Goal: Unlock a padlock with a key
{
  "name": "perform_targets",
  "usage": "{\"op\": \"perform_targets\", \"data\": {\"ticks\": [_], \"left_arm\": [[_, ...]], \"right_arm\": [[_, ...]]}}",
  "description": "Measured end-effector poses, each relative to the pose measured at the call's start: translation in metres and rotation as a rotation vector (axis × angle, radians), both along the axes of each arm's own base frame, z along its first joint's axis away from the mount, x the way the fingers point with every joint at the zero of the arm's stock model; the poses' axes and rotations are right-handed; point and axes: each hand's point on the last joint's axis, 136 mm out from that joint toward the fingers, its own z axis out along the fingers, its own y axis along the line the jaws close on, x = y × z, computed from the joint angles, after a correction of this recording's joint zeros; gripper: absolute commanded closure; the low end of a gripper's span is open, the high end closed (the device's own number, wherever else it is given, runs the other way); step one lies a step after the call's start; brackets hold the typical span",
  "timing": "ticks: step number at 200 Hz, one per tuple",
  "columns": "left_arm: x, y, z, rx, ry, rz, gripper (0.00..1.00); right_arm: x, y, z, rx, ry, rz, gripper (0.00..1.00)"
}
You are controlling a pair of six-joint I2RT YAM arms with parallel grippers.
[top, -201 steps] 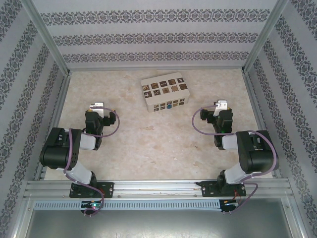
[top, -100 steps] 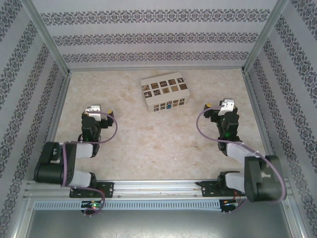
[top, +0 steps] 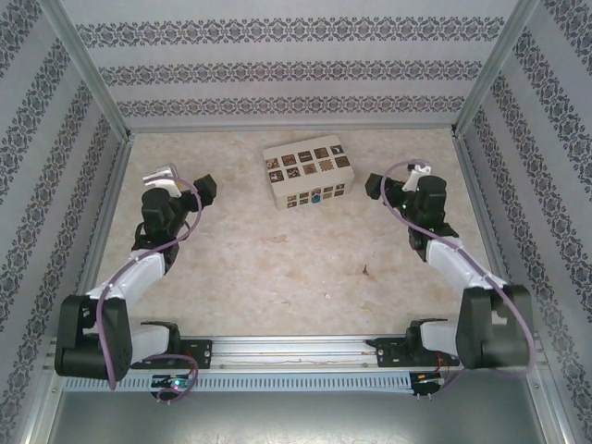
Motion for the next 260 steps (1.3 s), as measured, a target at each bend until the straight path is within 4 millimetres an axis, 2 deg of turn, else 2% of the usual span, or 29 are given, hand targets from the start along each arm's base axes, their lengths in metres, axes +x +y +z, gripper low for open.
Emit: {"op": "perform_targets", "data": {"ticks": [27,50,75,104,137,188,220,260], "left_arm": [[0.008,-0.032,-0.028,-0.125,0.124,-0.094,0.01],[0.013,-0.066,-0.039,-0.183,0.182,-0.178,0.01],[0.021,-0.101,-0.050,-0.222,0.234,-0.256,0.00],[0.032,-0.128,-0.062,-0.254,0.263,-0.307,0.00],[0.045,-0.157,-0.070,-0.268,0.287,-0.360,0.00],[0.061,-0.181,-0.067,-0.262,0.310,-0.393,0.00],[0.070,-0.189,-0.068,-0.255,0.347,-0.397,0.00],[0.071,-0.193,-0.079,-0.251,0.401,-0.399,0.00]], "right_arm": [[0.017,0.024,-0.019,0.053,0.093,0.043,0.02],[0.036,0.038,-0.028,0.075,0.134,0.060,0.02],[0.059,0.047,-0.036,0.086,0.157,0.063,0.02],[0.080,0.054,-0.048,0.087,0.181,0.070,0.02],[0.091,0.063,-0.063,0.083,0.215,0.091,0.02],[0.092,0.085,-0.071,0.064,0.250,0.208,0.02],[0.086,0.097,-0.070,0.053,0.249,0.285,0.02],[0.077,0.110,-0.070,0.044,0.248,0.362,0.02]]}}
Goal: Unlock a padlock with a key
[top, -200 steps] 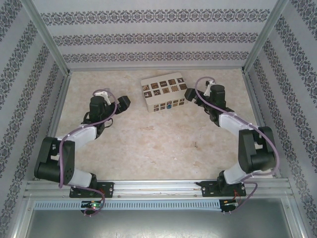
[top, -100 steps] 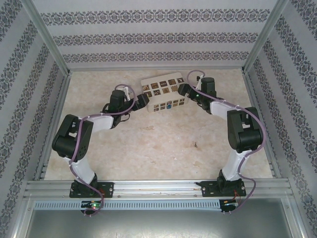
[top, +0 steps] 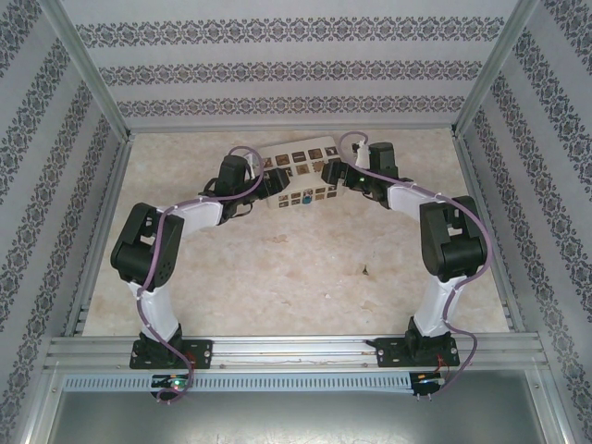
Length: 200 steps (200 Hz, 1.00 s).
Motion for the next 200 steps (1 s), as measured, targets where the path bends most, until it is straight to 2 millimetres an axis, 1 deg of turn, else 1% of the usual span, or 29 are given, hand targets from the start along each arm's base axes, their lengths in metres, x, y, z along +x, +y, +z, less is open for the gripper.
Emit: {"op": "perform_targets", "data": {"ticks": [21,40,79,118,170,200], "left_arm": [[0.000,0.000,-0.001,0.002,0.007,0.000,0.01],[0.000,0.001,-0.003,0.010,0.011,0.003,0.01],[0.002,0.008,-0.005,0.041,0.006,0.018,0.01],[0.003,0.019,-0.004,0.074,-0.003,0.049,0.01],[0.000,0.034,-0.006,0.118,-0.002,0.088,0.01],[-0.002,0.038,-0.006,0.130,-0.004,0.098,0.01]], "right_arm": [[-0.002,0.001,0.000,-0.002,-0.004,0.009,0.02],[-0.010,0.004,0.000,-0.008,-0.003,0.015,0.02],[-0.033,0.013,-0.002,-0.028,-0.003,0.022,0.02],[-0.057,0.029,-0.003,-0.042,-0.011,0.041,0.02],[-0.100,0.054,-0.008,-0.052,-0.005,0.066,0.02],[-0.113,0.061,-0.013,-0.050,0.001,0.070,0.02]]}}
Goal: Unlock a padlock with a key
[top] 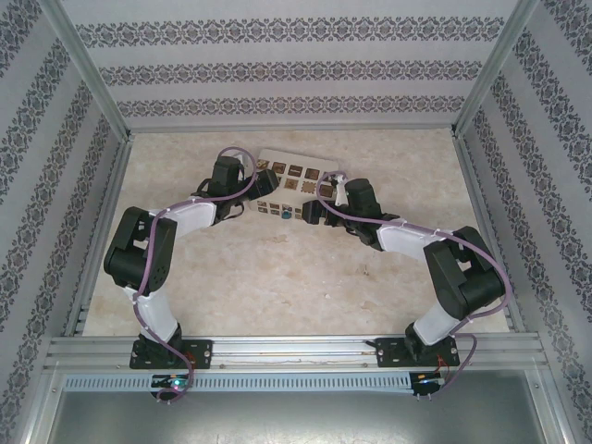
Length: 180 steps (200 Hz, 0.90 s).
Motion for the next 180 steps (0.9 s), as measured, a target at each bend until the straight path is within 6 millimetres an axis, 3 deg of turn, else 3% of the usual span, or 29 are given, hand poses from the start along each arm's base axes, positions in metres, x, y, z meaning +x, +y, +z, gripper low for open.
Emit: {"op": "perform_targets", "data": {"ticks": [45,69,100,121,146,180], "left_arm": [[-0.004,0.004,0.000,-0.004,0.013,-0.006,0.01],[-0.010,0.003,0.005,-0.009,0.020,-0.025,0.01],[-0.023,0.011,0.033,0.000,-0.046,-0.024,0.01],[-0.038,0.018,0.054,0.008,-0.107,-0.024,0.01],[-0.057,0.025,0.068,0.016,-0.156,-0.025,0.01],[-0.085,0.035,0.068,0.021,-0.179,-0.021,0.01]], "right_arm": [[-0.015,0.002,0.003,0.000,0.001,-0.007,0.02],[-0.026,-0.007,0.011,-0.027,0.003,-0.031,0.01],[-0.038,-0.032,0.042,-0.061,-0.026,-0.100,0.02],[-0.053,-0.053,0.050,-0.105,0.000,-0.147,0.03],[-0.078,-0.078,0.042,-0.175,0.083,-0.181,0.09],[-0.115,-0.103,0.022,-0.293,0.253,-0.187,0.21]]}}
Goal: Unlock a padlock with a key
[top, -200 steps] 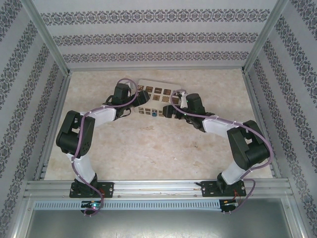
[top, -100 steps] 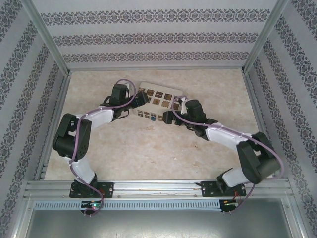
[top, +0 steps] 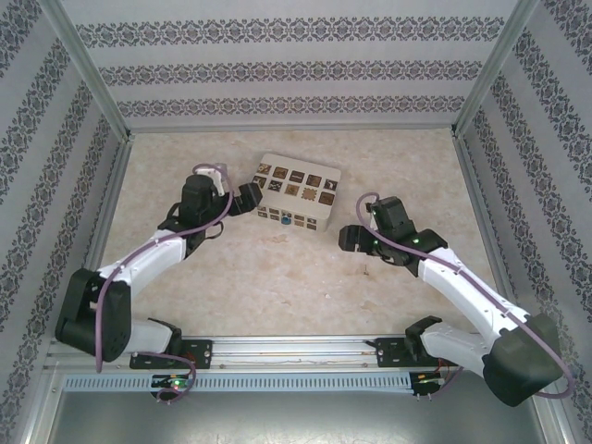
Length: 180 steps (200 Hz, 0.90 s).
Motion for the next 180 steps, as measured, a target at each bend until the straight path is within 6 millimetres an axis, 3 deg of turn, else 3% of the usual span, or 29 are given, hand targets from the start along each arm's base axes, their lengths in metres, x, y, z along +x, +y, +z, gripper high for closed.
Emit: {"op": "perform_targets", "data": {"ticks": [32,67,112,180], "left_arm": [[-0.019,0.011,0.002,0.008,-0.028,0.027,0.01],[-0.023,0.018,0.009,0.016,-0.058,0.055,0.01],[-0.022,0.022,0.010,0.036,-0.070,0.074,0.01],[-0.020,0.024,0.007,0.046,-0.066,0.083,0.01]], "right_arm": [[-0.017,-0.011,-0.013,-0.103,0.151,0.023,0.33],[-0.023,-0.017,-0.041,-0.235,0.344,0.082,0.45],[-0.032,-0.020,-0.074,-0.347,0.492,0.158,0.53],[-0.037,-0.023,-0.092,-0.387,0.574,0.184,0.61]]}}
